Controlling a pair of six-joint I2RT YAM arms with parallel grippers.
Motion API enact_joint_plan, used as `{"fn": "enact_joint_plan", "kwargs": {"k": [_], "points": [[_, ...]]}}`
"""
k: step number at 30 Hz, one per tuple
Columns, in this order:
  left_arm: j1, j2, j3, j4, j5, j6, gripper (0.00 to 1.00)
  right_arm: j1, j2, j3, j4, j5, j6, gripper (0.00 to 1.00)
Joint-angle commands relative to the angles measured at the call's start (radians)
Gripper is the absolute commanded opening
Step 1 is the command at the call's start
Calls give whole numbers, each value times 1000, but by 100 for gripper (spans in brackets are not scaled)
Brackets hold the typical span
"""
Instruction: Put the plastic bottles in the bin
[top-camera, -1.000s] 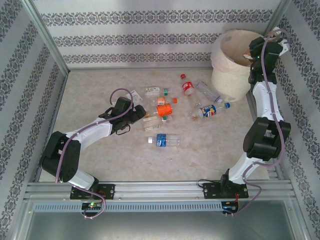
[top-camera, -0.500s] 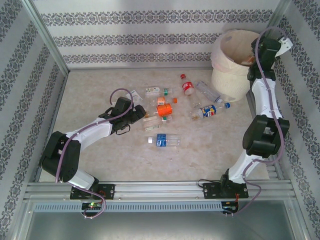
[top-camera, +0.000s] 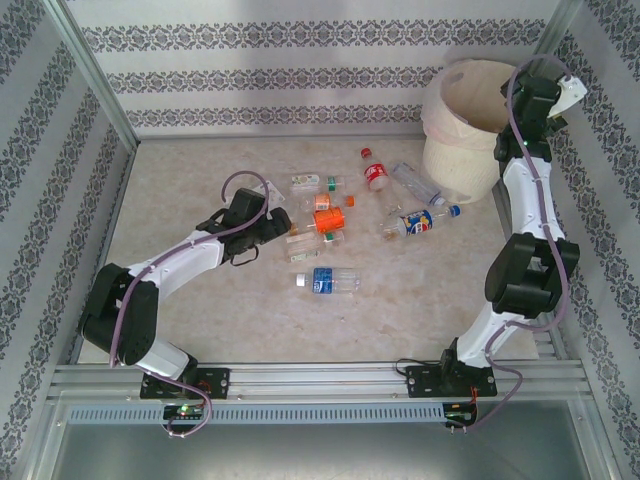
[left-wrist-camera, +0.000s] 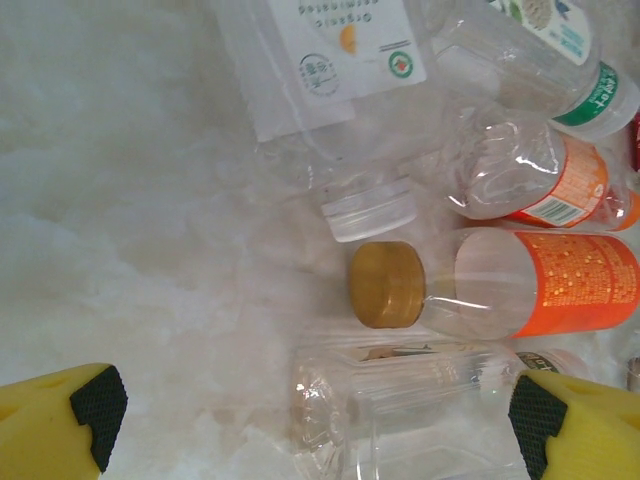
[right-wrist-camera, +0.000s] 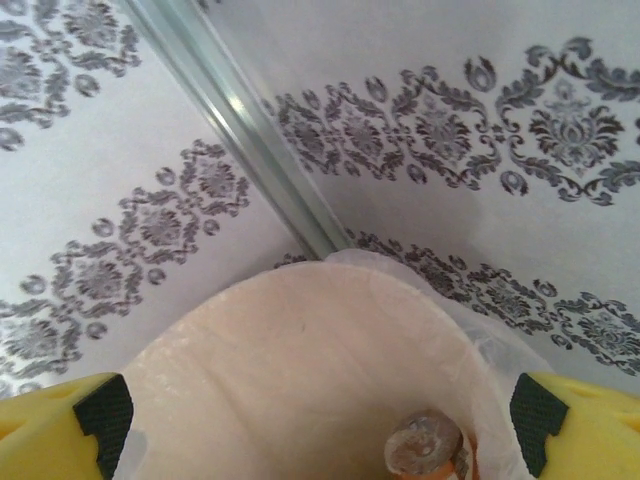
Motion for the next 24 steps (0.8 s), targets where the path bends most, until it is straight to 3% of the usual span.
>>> {"fn": "enact_joint_plan", "kwargs": {"k": [1,12,16,24], "points": [[16,-7,58,-69,-39,49,100,35,-89,-23,14,-41,-54,98],[17,132,208,-149,-52,-29,100,146,-283,-206,27,-203,-127,98],[13,210,307,-248,-102,-74,100,205,-356,-281,21,-257,-119,98],[3,374,476,-288,-163,-97,100,357,-460,-438,27,-355,-57,98]]}}
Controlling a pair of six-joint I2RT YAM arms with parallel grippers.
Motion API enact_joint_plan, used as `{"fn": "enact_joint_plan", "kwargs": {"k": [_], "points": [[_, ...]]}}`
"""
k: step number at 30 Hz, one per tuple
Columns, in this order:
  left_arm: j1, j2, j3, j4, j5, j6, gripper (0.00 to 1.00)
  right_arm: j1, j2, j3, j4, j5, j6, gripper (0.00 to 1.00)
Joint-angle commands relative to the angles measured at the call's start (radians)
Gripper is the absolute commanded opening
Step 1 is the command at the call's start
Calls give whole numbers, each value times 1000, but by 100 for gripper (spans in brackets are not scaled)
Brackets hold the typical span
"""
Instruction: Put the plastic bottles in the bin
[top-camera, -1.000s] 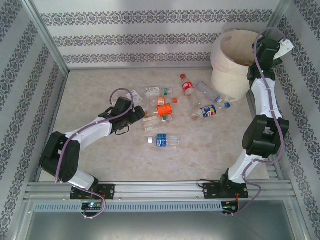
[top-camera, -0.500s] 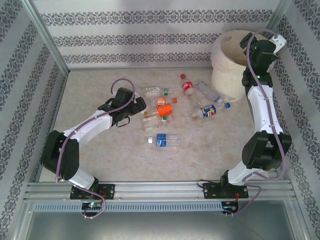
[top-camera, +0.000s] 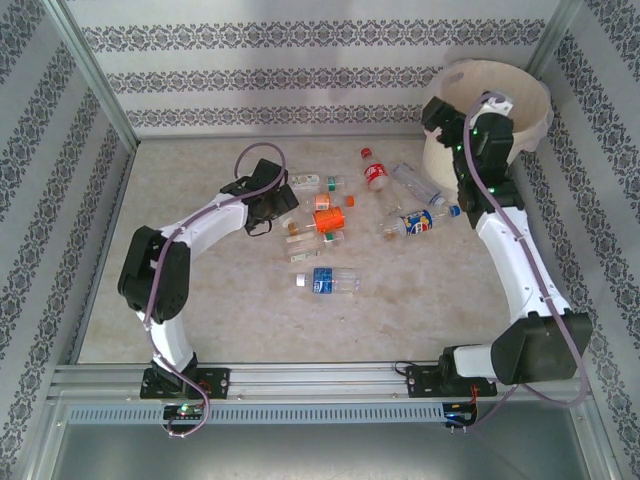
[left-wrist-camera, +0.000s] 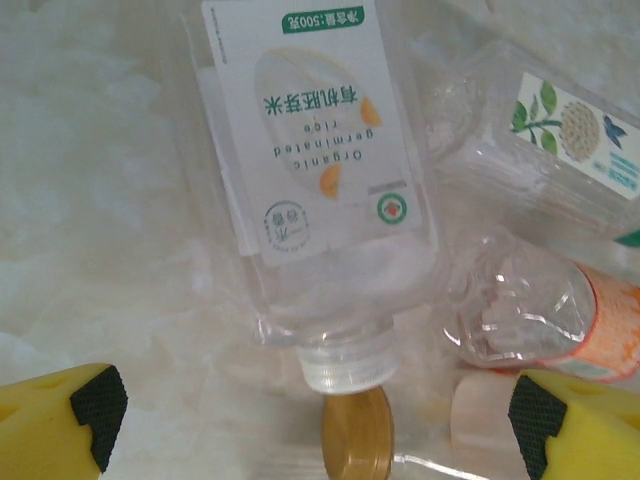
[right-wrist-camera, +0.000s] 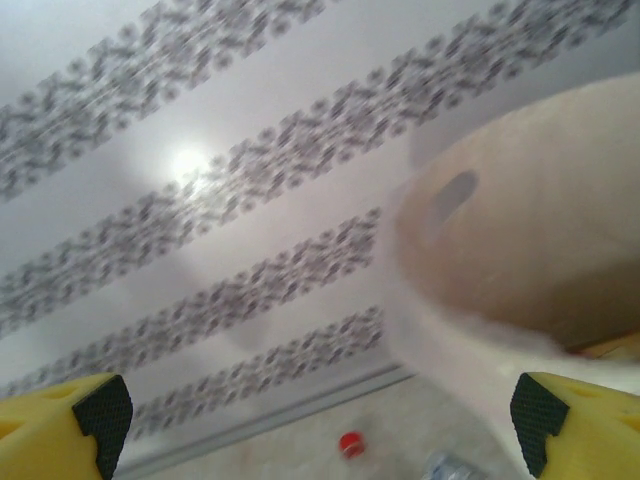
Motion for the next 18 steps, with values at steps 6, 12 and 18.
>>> {"fn": "enact_joint_plan", "kwargs": {"k": [6,12,18], "points": [[-4,192,221,-125,-52,-10,100,149,-25,-91,4,-91,16,98],[-3,261,292,-177,-103,-15,99,173,-24,-98,-13,-79,-2,98],[7,309,306,-184,-89,-12,100,173,-38,-103,-16,-56,-14,98]]}}
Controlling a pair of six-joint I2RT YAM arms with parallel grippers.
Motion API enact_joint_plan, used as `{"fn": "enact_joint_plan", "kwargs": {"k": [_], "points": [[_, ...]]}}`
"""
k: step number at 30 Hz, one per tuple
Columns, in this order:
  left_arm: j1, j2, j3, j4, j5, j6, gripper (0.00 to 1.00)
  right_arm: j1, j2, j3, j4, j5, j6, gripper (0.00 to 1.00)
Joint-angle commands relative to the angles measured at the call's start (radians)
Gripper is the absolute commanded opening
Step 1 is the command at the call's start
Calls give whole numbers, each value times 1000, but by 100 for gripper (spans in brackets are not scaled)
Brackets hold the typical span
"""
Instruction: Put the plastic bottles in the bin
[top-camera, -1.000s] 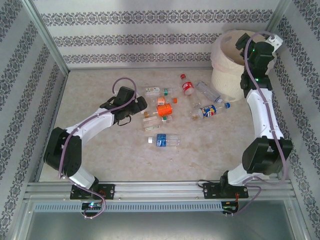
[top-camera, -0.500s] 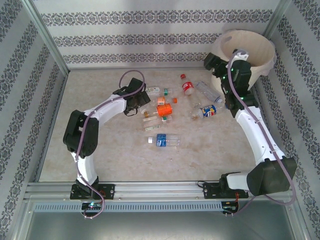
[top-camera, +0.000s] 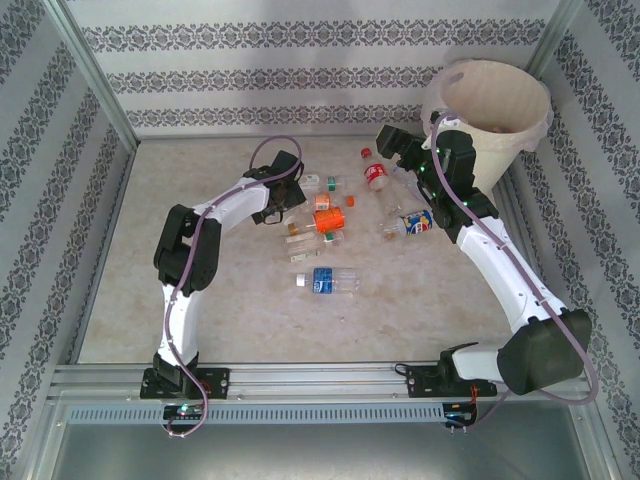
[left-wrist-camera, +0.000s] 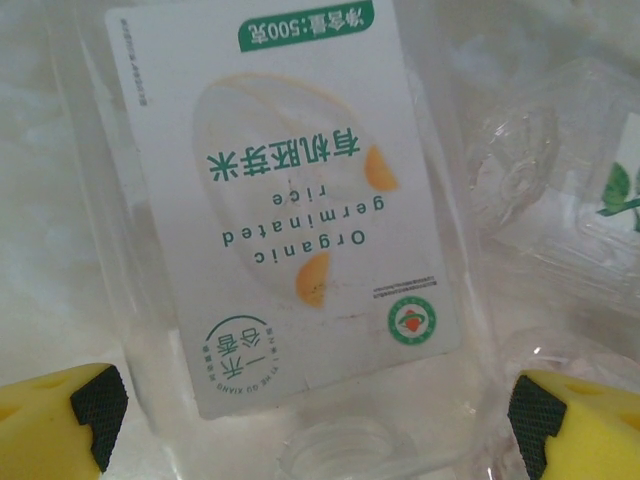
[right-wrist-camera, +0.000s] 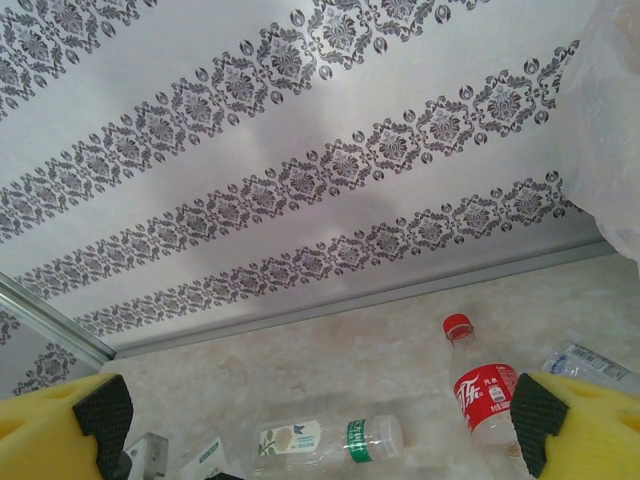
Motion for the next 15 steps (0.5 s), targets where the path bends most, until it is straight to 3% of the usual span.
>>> {"fn": "enact_joint_plan", "kwargs": {"k": [1,15], "points": [[11,34,22,-51,-22,-9,100,3,-20,-18,1,17,-26,98],[56,41,-65,70,-19,80,100,13,-3,-6,-9,3,-24,98]]}}
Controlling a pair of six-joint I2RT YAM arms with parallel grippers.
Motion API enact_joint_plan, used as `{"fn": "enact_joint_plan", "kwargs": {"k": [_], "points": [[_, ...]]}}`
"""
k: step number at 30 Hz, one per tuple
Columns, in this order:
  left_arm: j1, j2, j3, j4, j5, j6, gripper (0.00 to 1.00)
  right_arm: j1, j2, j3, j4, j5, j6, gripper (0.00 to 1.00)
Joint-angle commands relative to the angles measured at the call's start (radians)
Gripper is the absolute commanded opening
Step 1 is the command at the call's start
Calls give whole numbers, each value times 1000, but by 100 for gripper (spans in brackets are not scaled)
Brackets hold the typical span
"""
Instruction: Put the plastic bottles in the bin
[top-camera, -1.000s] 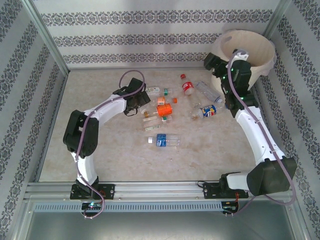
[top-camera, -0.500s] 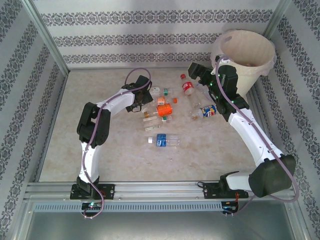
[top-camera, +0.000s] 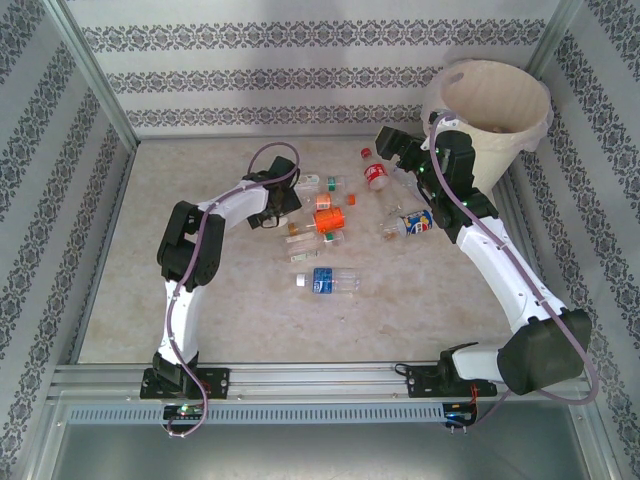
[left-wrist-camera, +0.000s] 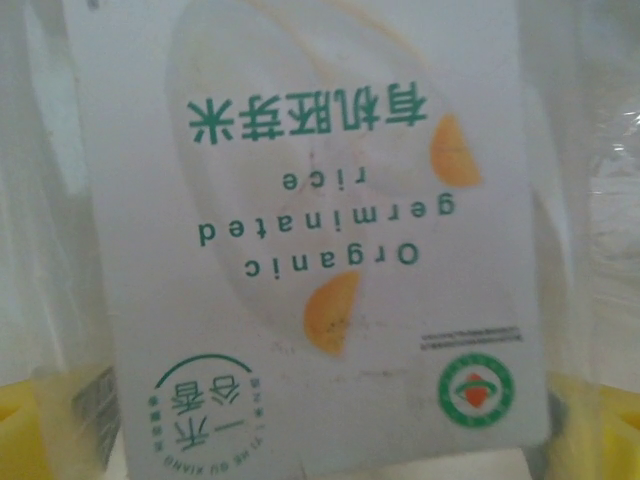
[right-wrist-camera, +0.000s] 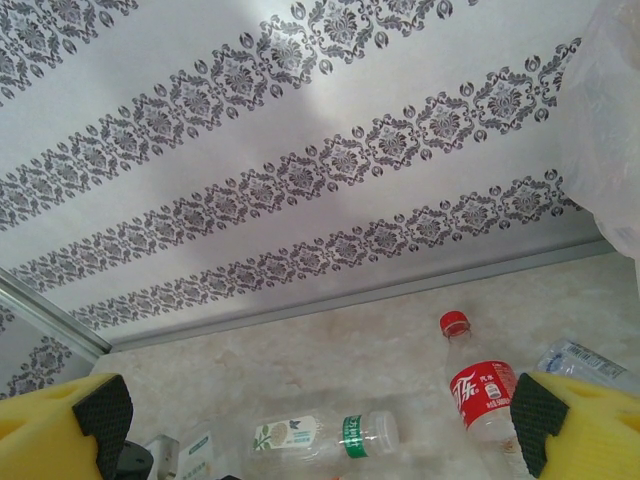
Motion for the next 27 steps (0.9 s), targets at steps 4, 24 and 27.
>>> {"fn": "enact_joint_plan", "kwargs": {"k": [4,24,27], "points": [[34,-19,-50,52,-55,70,98,14,4,-4,-3,1,-9,98],[52,-411,-403,367,-1,409,73,28,45,-76,13,-88,131,98],[39,-508,-469,426,79,466,72,28,67,-77,39,-150,173,98]]}}
